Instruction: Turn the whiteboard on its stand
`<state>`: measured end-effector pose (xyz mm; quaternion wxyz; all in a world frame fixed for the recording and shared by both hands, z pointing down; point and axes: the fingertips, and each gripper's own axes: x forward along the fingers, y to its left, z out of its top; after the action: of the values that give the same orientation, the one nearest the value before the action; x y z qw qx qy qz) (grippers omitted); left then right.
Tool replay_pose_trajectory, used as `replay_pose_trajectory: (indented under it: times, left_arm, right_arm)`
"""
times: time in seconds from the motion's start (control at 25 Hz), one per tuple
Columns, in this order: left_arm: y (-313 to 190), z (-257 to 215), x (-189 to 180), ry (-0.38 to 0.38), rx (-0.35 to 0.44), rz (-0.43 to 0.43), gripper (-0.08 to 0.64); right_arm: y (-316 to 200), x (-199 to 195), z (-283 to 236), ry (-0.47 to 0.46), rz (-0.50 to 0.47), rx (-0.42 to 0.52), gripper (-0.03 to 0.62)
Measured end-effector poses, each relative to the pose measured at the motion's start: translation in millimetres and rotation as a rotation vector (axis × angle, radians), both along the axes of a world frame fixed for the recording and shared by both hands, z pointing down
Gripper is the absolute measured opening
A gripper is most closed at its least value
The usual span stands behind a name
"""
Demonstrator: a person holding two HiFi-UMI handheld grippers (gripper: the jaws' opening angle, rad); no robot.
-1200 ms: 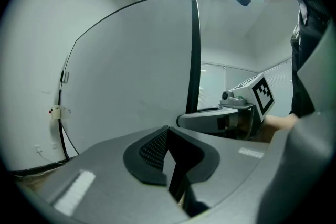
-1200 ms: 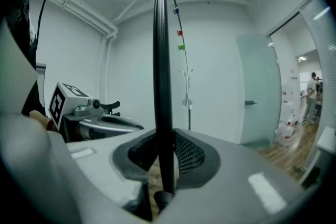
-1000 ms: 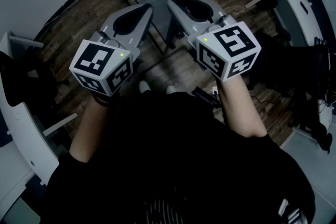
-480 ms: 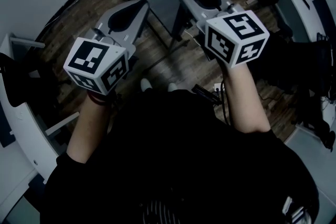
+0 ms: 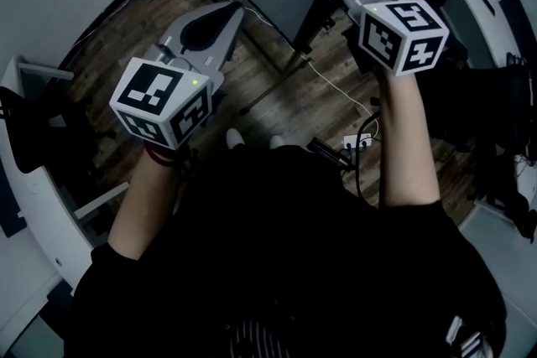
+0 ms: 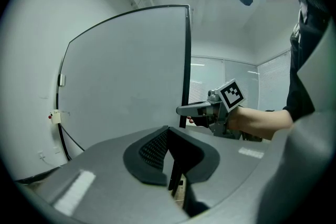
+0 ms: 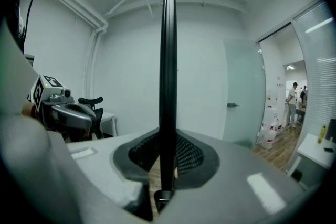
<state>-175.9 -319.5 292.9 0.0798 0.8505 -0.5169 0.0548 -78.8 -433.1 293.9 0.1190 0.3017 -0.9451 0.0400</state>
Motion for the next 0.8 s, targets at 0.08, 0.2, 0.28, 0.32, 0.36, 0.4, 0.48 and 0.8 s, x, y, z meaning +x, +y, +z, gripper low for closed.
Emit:
replay_pose_trajectory:
  times: [0.08, 0.2, 0.28, 0.32, 0.36, 0.4, 0.48, 0.8]
  left_arm:
    - [2.5, 1.8, 0.4, -0.001, -0.001, 0.002, 0.002]
    - [5.6, 2.5, -0.6, 0.003, 0.001, 0.001, 0.002]
    - [7.9, 3.0, -1.0, 0.006, 0.003, 0.004, 0.002]
    - [9.0, 4.0, -0.8, 0.008, 0.001, 0.006, 0.002]
    - [9.9, 5.5, -0.3, 0.010, -0.001, 0.009, 0.002]
    - [10.7, 6.9, 0.6, 0.012, -0.004, 0.012, 0.003]
    - [11.4, 8.8, 3.4, 0.015, -0.010, 0.019, 0.002]
    - [9.2, 14.1, 31.5, 0.017, -0.017, 0.063, 0.002]
  right_arm:
    - [-0.2, 5.0, 1.5, 0.004, 0.002, -0.001, 0.072]
    - [1.7, 15.9, 2.8, 0.013, 0.030, 0.004, 0.072]
    - [6.8, 23.9, 3.4, 0.016, 0.055, 0.008, 0.072]
    - [10.7, 28.6, 3.7, 0.016, 0.066, 0.010, 0.072]
    - [15.3, 33.7, 4.0, 0.015, 0.077, 0.011, 0.072]
    - [20.5, 39.1, 4.3, 0.015, 0.088, 0.013, 0.072]
    - [30.5, 49.9, 5.2, 0.016, 0.109, 0.015, 0.074]
    - [67.0, 68.1, 3.8, 0.030, 0.119, 0.021, 0.074]
